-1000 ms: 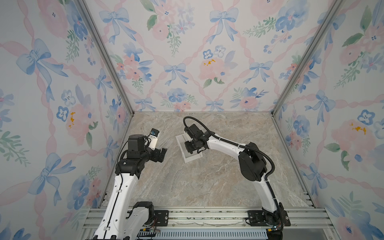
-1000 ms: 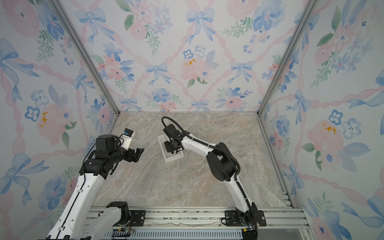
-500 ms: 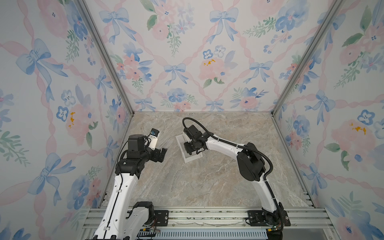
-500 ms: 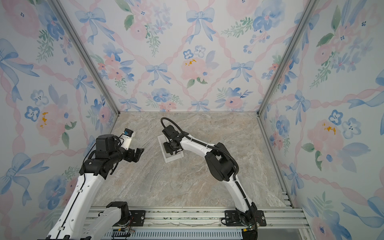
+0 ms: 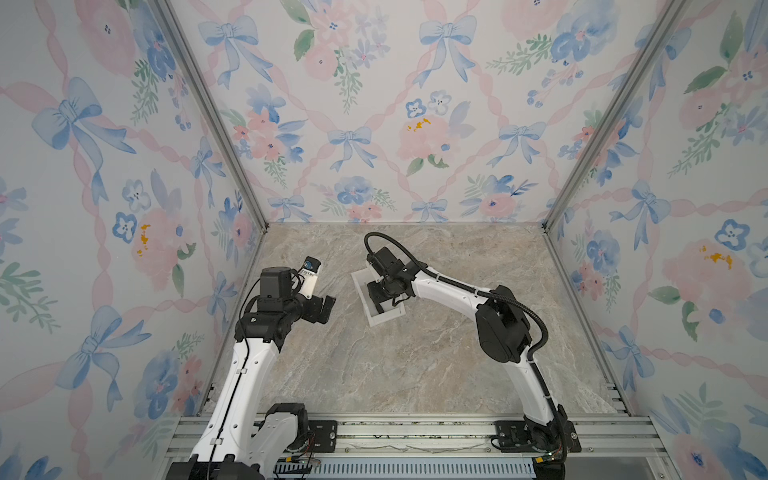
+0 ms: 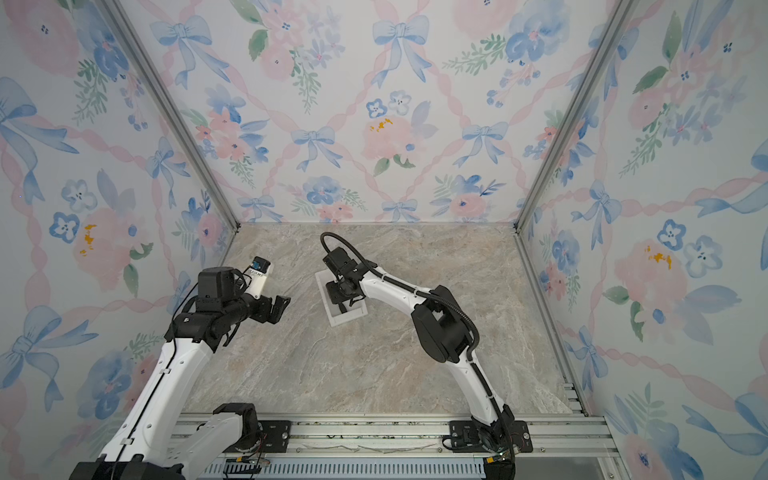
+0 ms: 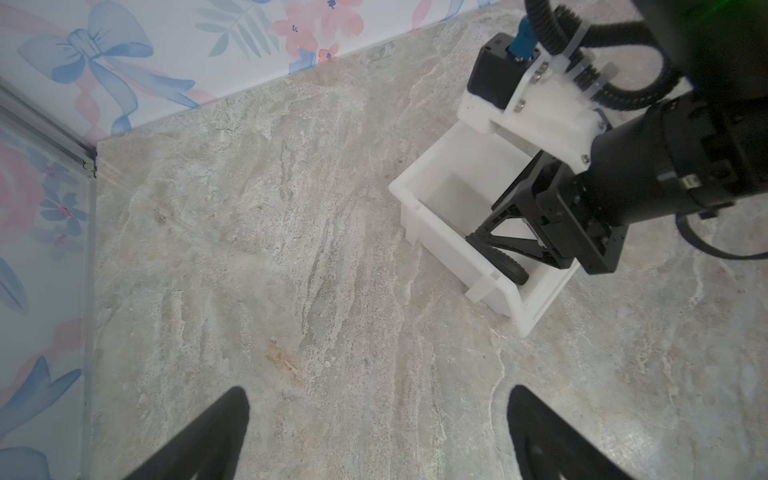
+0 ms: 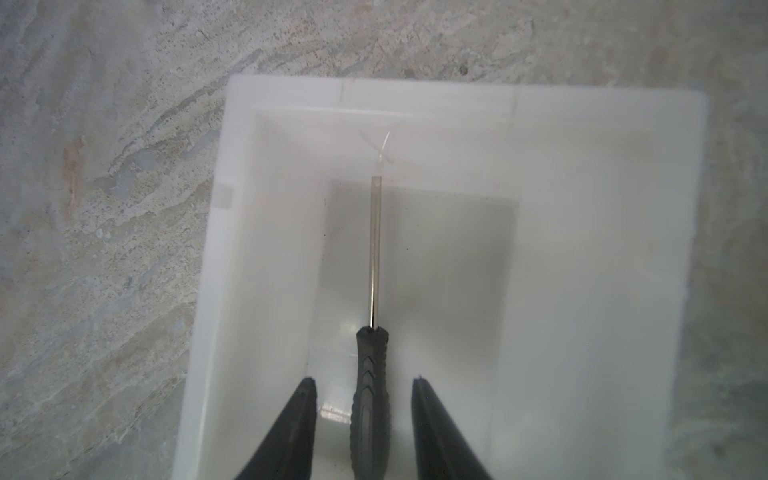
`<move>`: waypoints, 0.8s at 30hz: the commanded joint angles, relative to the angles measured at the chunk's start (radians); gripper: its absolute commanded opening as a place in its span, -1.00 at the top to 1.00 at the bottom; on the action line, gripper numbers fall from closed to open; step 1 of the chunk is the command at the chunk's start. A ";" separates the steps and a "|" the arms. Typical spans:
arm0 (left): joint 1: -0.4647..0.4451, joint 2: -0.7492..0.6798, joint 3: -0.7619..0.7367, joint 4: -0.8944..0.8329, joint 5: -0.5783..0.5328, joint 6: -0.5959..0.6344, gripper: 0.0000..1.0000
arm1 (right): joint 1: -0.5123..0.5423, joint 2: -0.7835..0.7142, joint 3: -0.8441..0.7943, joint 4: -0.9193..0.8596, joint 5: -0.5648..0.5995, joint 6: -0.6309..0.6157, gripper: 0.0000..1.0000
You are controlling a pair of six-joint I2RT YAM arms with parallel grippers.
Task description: Put the screwdriver in the bin
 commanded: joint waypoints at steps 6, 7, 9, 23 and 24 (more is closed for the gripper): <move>-0.005 0.113 0.044 0.104 -0.065 -0.107 -0.96 | -0.053 -0.489 -0.296 0.145 0.072 -0.011 -0.03; -0.005 0.126 0.046 0.125 -0.075 -0.126 -0.96 | -0.070 -0.551 -0.357 0.172 0.071 -0.005 -0.05; -0.005 0.155 0.047 0.168 -0.079 -0.149 -0.96 | -0.111 -0.682 -0.477 0.206 0.079 0.004 -0.10; -0.005 0.107 -0.192 0.549 -0.053 -0.260 -0.96 | -0.569 -1.471 -1.283 0.340 0.277 -0.127 -0.55; 0.003 0.072 -0.234 0.583 -0.018 -0.255 -0.96 | -0.600 -1.499 -1.324 0.377 0.279 -0.135 -0.56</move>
